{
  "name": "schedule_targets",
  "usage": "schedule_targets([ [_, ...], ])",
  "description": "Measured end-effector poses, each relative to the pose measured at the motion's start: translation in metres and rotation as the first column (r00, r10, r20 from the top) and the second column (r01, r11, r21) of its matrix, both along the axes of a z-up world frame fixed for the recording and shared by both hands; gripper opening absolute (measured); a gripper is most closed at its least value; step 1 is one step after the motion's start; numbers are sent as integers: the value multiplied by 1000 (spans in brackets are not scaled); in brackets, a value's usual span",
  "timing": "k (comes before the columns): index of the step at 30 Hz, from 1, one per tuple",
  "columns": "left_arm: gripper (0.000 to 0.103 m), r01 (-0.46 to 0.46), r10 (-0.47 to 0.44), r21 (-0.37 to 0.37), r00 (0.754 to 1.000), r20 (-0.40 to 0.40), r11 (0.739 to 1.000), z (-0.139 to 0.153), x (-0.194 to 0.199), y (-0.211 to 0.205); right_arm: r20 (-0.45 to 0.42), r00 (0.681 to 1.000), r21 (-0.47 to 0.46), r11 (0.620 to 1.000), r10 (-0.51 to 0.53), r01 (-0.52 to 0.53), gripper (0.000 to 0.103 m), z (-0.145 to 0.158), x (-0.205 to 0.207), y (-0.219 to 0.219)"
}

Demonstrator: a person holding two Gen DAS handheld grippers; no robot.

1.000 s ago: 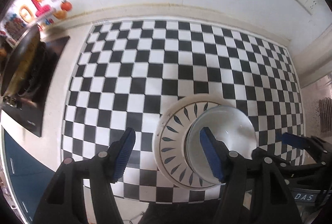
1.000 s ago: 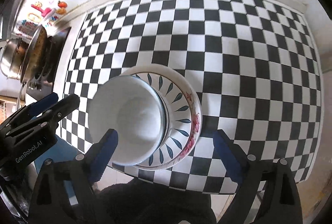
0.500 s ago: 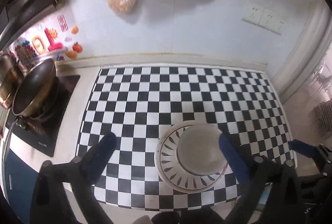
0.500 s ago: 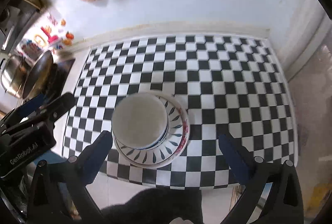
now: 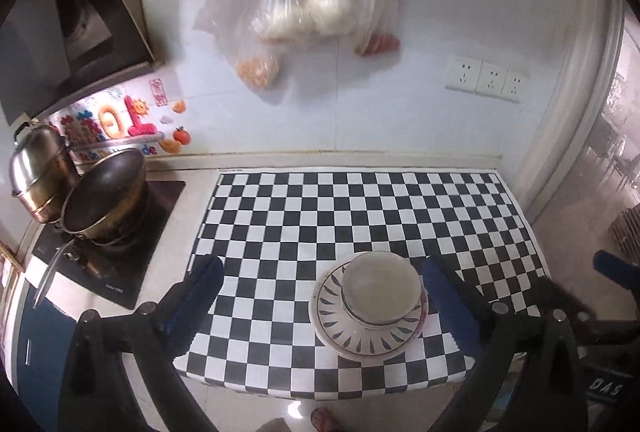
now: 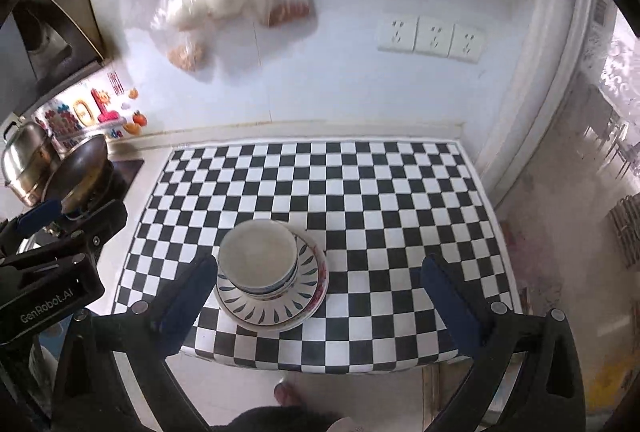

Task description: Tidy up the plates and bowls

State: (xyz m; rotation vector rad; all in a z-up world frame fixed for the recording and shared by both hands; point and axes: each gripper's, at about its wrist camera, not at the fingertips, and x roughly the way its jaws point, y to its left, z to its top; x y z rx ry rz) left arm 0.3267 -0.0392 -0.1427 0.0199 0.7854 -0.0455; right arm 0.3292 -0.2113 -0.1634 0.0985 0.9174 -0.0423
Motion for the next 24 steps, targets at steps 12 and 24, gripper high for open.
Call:
schedule_targets([
  [12, 102, -78, 75, 26, 994, 81, 997, 37, -89, -6, 128, 991, 1, 999, 34, -34, 103, 58, -86, -17],
  [24, 102, -117, 112, 35, 986, 126, 993, 69, -188, -22, 177, 983, -12, 999, 53, -52, 103, 98, -188, -27],
])
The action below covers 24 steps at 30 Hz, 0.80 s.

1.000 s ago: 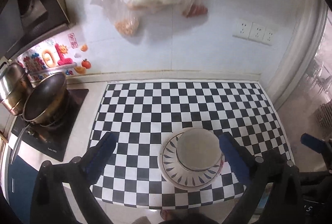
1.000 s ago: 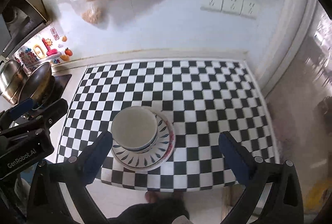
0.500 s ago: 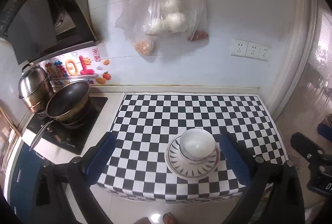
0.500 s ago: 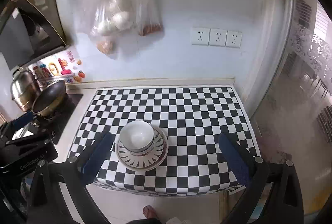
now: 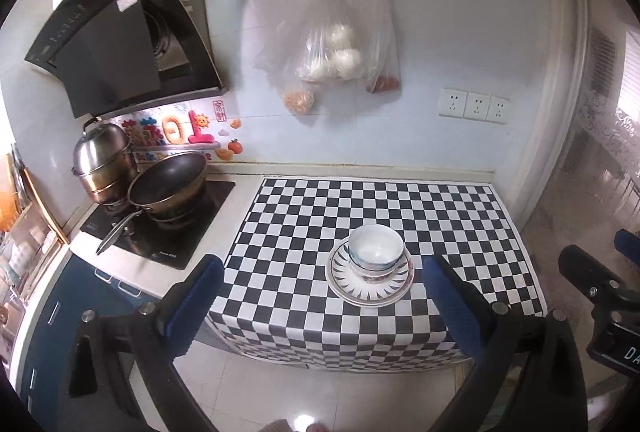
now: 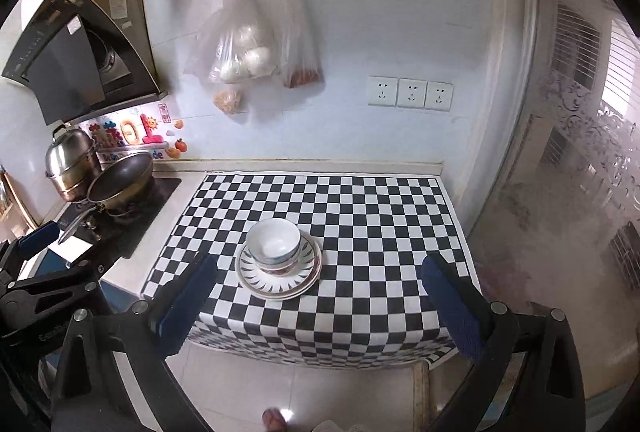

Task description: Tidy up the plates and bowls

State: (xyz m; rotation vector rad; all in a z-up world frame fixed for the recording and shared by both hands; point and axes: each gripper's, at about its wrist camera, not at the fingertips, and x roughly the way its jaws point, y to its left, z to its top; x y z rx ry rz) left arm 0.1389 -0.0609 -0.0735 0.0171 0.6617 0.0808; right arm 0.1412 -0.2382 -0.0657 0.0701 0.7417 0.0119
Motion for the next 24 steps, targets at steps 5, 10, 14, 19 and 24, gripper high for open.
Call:
schedule_targets([
  [5, 102, 1, -1, 14, 999, 45, 1000, 15, -36, 2, 25, 1000, -13, 1000, -11, 11, 103, 15, -42, 2],
  [10, 102, 22, -23, 16, 997, 69, 1000, 23, -66, 10, 50, 998, -17, 999, -32, 33, 103, 27, -78, 10],
  [14, 102, 40, -42, 24, 995, 92, 999, 27, -91, 21, 63, 996, -16, 997, -68, 69, 103, 35, -110, 19],
  [19, 102, 55, -57, 25, 993, 102, 998, 33, -121, 41, 82, 991, -22, 994, -103, 105, 103, 48, -149, 36],
  [24, 102, 67, -70, 28, 990, 122, 997, 38, -149, 57, 95, 987, -35, 991, -129, 132, 103, 57, -187, 55],
])
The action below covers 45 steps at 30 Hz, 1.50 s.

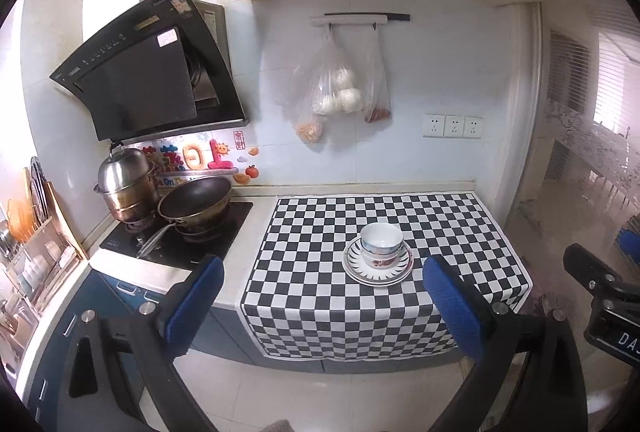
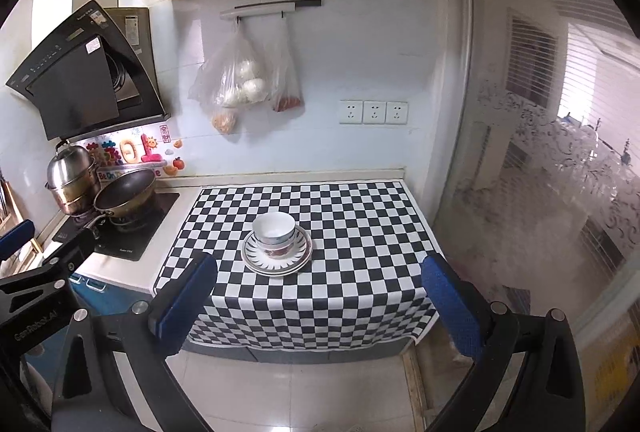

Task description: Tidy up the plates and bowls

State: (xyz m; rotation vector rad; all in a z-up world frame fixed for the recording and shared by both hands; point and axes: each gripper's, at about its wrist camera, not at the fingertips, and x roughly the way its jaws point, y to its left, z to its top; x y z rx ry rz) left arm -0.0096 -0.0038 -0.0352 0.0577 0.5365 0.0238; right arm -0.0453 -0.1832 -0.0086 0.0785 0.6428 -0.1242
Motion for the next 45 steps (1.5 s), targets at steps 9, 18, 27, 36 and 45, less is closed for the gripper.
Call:
schedule_targets([
  [9, 102, 21, -21, -5, 1000, 2, 1000, -2, -32, 16, -14, 1000, -2, 1000, -9, 9, 103, -1, -37, 23],
  [18, 102, 22, -22, -9, 1000, 1, 1000, -5, -42, 18, -12, 1000, -15, 1000, -20, 20, 103, 0, -46, 30],
  [27, 102, 15, -15, -19, 1000, 15, 1000, -4, -46, 22, -24, 999, -30, 999, -32, 31, 103, -1, -43, 34],
  [36, 102, 8, -7, -28, 999, 37, 1000, -2, -50, 26, -16, 999, -46, 998, -38, 37, 103, 3, -41, 37],
  [45, 102, 21, -20, -29, 999, 35, 999, -4, -49, 26, -11, 999, -61, 997, -48, 47, 103, 4, -39, 39],
])
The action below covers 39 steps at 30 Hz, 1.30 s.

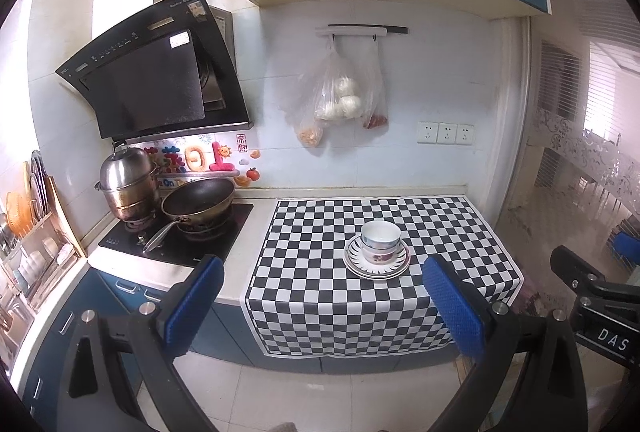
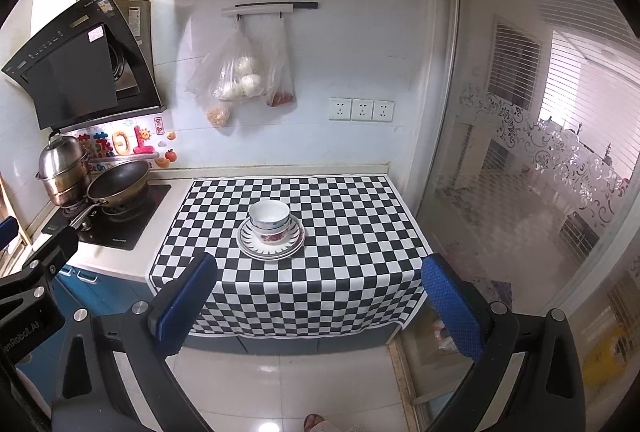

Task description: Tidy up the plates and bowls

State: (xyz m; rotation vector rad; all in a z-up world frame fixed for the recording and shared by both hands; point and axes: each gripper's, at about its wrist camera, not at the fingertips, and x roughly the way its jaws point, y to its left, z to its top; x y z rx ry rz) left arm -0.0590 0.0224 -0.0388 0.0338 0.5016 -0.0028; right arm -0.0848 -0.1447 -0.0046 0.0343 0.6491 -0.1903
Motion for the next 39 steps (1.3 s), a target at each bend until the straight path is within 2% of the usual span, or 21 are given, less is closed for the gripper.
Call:
schedule_targets([
  [39, 102, 41, -41, 16, 999, 1, 999, 3, 1, 8, 5, 999, 12, 999, -36, 36, 103, 1, -8, -2],
])
